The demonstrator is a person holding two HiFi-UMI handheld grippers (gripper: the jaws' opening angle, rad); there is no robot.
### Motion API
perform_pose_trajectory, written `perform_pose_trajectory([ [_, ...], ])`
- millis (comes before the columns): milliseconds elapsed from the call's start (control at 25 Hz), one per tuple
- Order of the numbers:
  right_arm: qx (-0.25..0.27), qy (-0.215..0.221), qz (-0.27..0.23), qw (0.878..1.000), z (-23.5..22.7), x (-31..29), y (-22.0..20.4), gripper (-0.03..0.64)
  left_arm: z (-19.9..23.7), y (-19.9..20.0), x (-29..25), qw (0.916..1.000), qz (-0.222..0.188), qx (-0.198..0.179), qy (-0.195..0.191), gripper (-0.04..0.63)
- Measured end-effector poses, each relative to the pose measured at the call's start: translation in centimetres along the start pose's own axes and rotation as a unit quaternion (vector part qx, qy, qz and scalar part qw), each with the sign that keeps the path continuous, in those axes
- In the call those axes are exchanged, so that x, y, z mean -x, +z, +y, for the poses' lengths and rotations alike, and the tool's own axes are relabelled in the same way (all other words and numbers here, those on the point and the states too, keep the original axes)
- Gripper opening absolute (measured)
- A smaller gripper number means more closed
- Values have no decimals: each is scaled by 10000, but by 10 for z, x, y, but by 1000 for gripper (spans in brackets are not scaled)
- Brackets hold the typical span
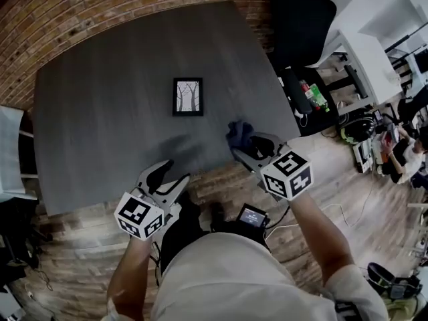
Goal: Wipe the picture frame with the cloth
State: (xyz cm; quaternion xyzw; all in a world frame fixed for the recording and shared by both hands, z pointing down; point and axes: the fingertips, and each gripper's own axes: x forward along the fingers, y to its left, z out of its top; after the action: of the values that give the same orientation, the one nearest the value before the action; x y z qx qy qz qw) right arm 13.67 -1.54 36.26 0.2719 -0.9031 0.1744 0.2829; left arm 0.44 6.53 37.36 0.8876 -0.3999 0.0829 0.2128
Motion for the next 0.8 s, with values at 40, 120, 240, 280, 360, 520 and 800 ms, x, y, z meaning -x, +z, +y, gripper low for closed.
perform_pose_trajectory([
  [40, 37, -52, 96, 9999, -4, -12, 3, 187, 12, -3, -6, 9999, 82, -81, -28, 222],
  [120, 129, -180, 276, 9994, -14, -37, 8, 187, 39, -10, -19, 9994, 266, -229, -56, 224],
  [240, 475, -393, 563, 9965, -27, -72, 15, 187, 77, -27, -38, 9973, 621, -401, -26, 225],
  [280, 644, -474, 676, 9945, -32, -83, 17, 187, 87, -32, -45, 9961, 748, -463, -22, 229],
  [360, 984, -640, 908, 9889, -43, -102, 21, 187, 102, -42, -59, 9934, 975, -602, -32, 237],
  [520, 1717, -827, 1390, 9718, -61, -136, 25, 187, 119, -55, -87, 9875, 1318, -866, -21, 264],
  [800, 3299, -925, 2243, 9123, -108, -204, 34, 187, 149, -62, -130, 9753, 1749, -1321, 291, 288],
])
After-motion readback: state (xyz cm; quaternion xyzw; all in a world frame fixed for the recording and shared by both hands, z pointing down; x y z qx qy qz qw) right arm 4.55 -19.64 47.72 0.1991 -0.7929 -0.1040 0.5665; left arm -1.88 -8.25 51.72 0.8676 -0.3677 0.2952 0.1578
